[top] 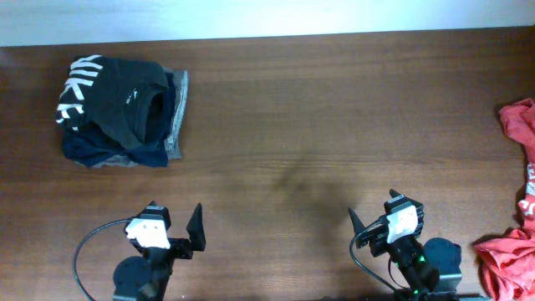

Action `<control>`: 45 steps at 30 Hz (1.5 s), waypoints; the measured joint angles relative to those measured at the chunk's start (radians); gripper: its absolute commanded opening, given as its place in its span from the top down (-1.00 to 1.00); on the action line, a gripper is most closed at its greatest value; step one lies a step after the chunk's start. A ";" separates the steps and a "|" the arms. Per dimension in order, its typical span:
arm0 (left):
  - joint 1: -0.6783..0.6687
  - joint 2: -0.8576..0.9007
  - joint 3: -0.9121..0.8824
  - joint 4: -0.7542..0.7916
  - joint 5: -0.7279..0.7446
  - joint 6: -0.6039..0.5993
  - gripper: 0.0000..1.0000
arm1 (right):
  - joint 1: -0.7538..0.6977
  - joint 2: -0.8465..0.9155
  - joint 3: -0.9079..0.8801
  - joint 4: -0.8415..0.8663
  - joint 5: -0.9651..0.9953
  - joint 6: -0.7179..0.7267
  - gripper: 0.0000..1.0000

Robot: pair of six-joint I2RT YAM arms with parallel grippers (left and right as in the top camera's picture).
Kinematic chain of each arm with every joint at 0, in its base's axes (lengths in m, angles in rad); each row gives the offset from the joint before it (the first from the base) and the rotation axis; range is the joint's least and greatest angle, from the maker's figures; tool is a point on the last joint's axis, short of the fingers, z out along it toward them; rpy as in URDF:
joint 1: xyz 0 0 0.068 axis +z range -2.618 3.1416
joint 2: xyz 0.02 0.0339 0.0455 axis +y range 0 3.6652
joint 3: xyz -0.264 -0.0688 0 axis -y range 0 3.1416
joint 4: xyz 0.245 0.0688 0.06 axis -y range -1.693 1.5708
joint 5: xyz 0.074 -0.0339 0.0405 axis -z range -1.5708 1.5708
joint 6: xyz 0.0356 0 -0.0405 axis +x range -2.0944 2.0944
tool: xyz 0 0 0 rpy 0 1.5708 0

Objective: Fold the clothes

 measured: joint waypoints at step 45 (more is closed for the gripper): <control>0.000 -0.003 -0.046 0.035 0.000 0.000 -0.98 | 0.000 0.000 0.000 0.000 0.000 0.000 -0.98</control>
